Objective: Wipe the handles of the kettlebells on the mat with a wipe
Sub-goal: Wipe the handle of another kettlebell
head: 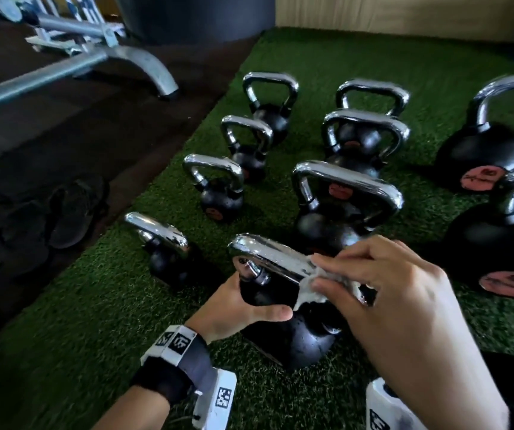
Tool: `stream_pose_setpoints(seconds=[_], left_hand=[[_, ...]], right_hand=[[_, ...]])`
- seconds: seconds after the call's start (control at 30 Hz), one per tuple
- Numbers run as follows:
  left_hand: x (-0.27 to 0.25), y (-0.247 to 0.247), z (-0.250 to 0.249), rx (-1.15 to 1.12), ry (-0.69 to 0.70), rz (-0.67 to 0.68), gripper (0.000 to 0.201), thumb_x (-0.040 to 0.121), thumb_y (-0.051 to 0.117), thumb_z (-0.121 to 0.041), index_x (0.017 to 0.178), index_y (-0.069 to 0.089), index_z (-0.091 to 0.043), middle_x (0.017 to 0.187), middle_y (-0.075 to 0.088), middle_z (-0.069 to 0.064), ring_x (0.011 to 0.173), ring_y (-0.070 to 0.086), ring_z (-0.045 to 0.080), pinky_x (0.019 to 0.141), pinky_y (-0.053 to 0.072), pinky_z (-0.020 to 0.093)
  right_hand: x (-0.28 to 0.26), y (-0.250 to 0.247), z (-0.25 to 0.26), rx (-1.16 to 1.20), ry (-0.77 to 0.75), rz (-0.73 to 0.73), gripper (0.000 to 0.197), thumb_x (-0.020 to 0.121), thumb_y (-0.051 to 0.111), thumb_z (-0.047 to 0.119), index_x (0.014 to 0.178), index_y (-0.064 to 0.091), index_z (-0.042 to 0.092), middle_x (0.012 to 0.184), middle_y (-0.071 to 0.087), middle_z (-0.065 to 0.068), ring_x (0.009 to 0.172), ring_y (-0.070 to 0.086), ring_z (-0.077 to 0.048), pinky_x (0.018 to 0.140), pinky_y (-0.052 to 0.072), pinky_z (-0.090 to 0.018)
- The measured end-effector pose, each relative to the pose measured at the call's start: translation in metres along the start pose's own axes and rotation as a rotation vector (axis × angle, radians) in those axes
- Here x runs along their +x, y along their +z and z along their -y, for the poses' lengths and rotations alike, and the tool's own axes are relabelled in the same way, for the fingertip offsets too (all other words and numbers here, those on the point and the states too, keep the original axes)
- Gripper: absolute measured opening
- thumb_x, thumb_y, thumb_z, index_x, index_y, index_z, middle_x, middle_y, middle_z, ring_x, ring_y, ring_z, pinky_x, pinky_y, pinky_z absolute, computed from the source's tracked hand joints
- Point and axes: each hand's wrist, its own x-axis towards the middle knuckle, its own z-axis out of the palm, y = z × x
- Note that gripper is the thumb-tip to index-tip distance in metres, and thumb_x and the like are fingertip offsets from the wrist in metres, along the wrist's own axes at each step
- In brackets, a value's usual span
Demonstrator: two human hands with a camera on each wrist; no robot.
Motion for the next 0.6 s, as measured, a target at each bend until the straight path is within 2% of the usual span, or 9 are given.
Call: stream_pose_setpoints(seconds=[0.1,0.2,0.3,0.4,0.47,0.6], left_hand=[[0.002,-0.002,0.004,-0.021,0.005,0.01,0.077,0.063,0.093,-0.061,0.13,0.062,-0.042,0.128,0.071,-0.016,0.123,0.064,0.003,0.111,0.046,0.041],[0.002,-0.002,0.002,-0.019,0.022,0.008,0.074,0.06,0.093,-0.064,0.126,0.062,-0.049,0.124,0.071,-0.021,0.117,0.064,-0.004,0.105,0.047,0.033],[0.003,-0.003,0.005,-0.007,0.017,0.007,0.074,0.059,0.092,-0.066,0.125,0.061,-0.052,0.124,0.07,-0.025,0.116,0.063,-0.009,0.099,0.046,0.025],[0.004,-0.004,0.01,-0.004,0.001,-0.018,0.081,0.055,0.092,-0.069,0.127,0.06,-0.05,0.123,0.069,-0.028,0.116,0.062,-0.011,0.102,0.045,0.025],[0.003,-0.003,0.011,-0.009,-0.013,-0.034,0.083,0.054,0.092,-0.07,0.127,0.06,-0.047,0.122,0.07,-0.027,0.115,0.062,-0.01,0.103,0.046,0.027],[0.0,0.0,0.006,0.012,-0.018,-0.053,0.082,0.054,0.091,-0.072,0.125,0.063,-0.042,0.12,0.072,-0.025,0.114,0.065,-0.007,0.107,0.049,0.033]], right_hand=[[0.002,0.003,0.005,-0.019,0.021,-0.009,0.023,0.072,0.089,0.023,0.094,0.083,0.026,0.086,0.07,0.013,0.084,0.066,-0.012,0.076,0.049,-0.024],[0.004,0.012,0.015,-0.033,0.014,-0.014,0.024,0.073,0.089,0.018,0.096,0.083,0.022,0.088,0.071,0.008,0.084,0.067,-0.016,0.078,0.055,-0.03],[-0.008,0.005,0.007,-0.011,0.056,-0.057,0.025,0.073,0.089,0.019,0.096,0.083,0.025,0.088,0.071,0.014,0.08,0.066,-0.004,0.077,0.05,-0.016],[-0.027,-0.006,-0.004,0.009,0.124,-0.122,0.026,0.071,0.089,0.02,0.095,0.083,0.026,0.085,0.071,0.021,0.078,0.066,0.002,0.073,0.044,-0.002],[-0.032,-0.006,-0.007,0.036,0.147,-0.157,0.026,0.07,0.09,0.02,0.094,0.083,0.027,0.085,0.072,0.021,0.079,0.067,0.004,0.073,0.043,0.001],[-0.036,0.003,-0.011,0.138,0.186,-0.244,0.027,0.071,0.089,0.021,0.094,0.082,0.033,0.089,0.074,0.027,0.084,0.068,0.011,0.076,0.046,-0.001]])
